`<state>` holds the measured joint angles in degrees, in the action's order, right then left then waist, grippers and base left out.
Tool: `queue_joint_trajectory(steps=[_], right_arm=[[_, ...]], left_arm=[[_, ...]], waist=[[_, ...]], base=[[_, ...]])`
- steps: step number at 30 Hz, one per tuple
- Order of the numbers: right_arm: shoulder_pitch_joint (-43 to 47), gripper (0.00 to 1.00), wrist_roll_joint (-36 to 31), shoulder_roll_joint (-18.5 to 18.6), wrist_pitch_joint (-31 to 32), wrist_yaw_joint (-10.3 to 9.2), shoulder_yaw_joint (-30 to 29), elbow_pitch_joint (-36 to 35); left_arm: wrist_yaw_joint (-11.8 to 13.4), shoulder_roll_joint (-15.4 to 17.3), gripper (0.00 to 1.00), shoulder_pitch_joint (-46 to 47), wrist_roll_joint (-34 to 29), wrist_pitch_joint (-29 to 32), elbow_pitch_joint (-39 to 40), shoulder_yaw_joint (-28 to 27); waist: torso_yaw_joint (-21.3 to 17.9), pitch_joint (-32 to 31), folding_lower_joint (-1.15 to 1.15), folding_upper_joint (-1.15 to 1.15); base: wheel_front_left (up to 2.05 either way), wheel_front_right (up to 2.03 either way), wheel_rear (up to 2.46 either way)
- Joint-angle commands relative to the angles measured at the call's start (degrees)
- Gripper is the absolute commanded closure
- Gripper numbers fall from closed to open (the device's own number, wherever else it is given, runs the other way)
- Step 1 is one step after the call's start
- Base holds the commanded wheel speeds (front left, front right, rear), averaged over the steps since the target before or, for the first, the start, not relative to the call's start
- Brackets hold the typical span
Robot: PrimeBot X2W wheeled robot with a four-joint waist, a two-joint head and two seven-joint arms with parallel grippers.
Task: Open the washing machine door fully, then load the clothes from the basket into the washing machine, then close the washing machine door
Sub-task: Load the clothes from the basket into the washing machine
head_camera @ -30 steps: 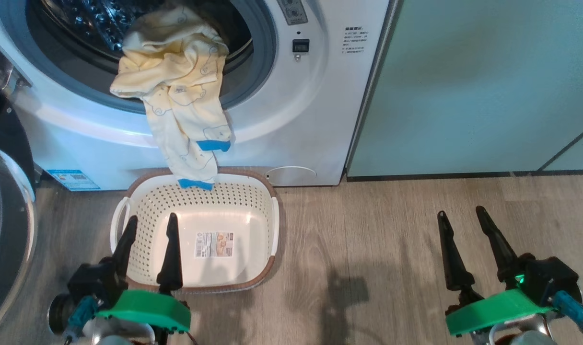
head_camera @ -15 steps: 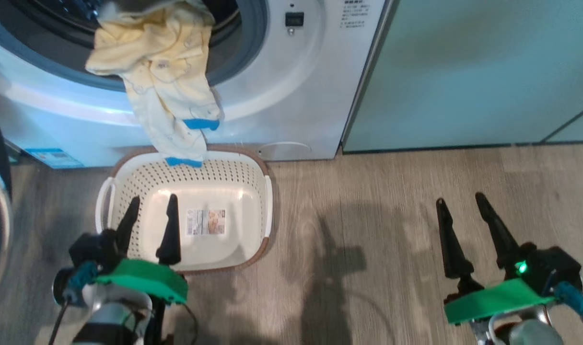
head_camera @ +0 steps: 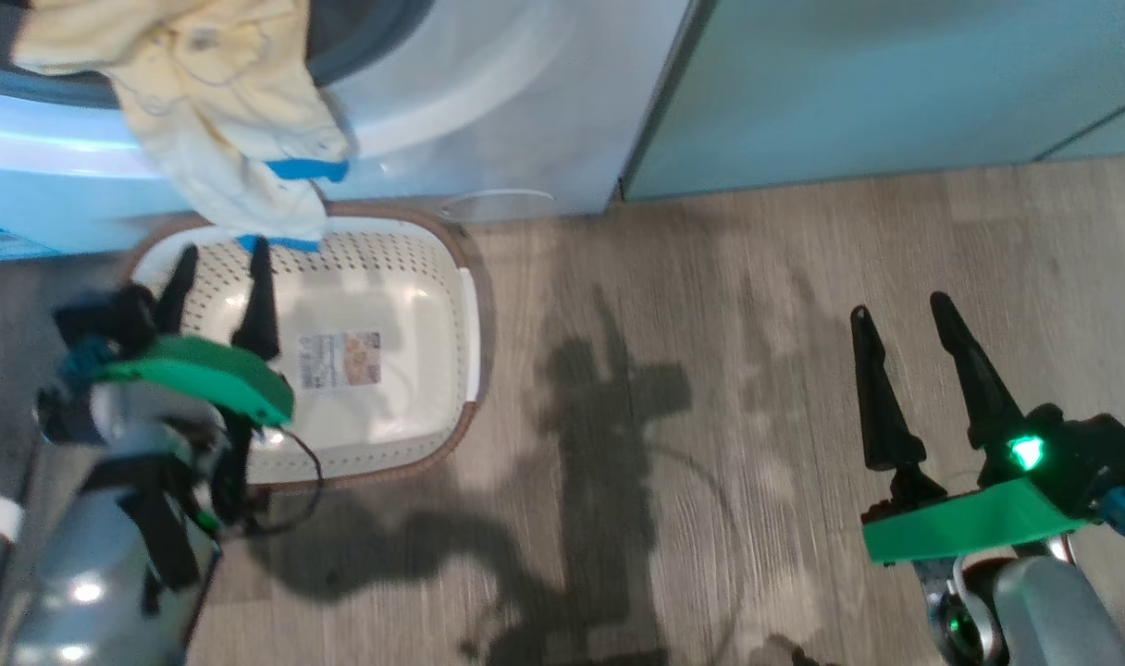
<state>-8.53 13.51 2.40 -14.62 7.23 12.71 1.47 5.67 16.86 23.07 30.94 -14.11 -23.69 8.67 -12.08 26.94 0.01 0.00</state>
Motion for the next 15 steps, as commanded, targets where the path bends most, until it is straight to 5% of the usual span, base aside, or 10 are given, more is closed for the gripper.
queue_joint_trajectory(steps=[1, 15], right_arm=[[-0.9, 0.00, 0.5, 0.5, -0.4, 0.25, 0.8, -1.9], [-3.3, 0.00, 3.4, 0.5, -0.4, 0.25, 1.2, -3.3]], left_arm=[[-0.5, 2.6, 0.00, 2.6, 0.7, 0.1, -0.4, -2.6], [-5.0, 8.8, 0.00, 18.1, 1.3, 0.6, -15.2, -3.9]], waist=[[-1.8, 2.4, -0.01, 0.00], [-5.1, 9.1, -0.01, 0.00]], base=[[0.00, 0.00, 0.00], [0.00, 0.00, 0.00]])
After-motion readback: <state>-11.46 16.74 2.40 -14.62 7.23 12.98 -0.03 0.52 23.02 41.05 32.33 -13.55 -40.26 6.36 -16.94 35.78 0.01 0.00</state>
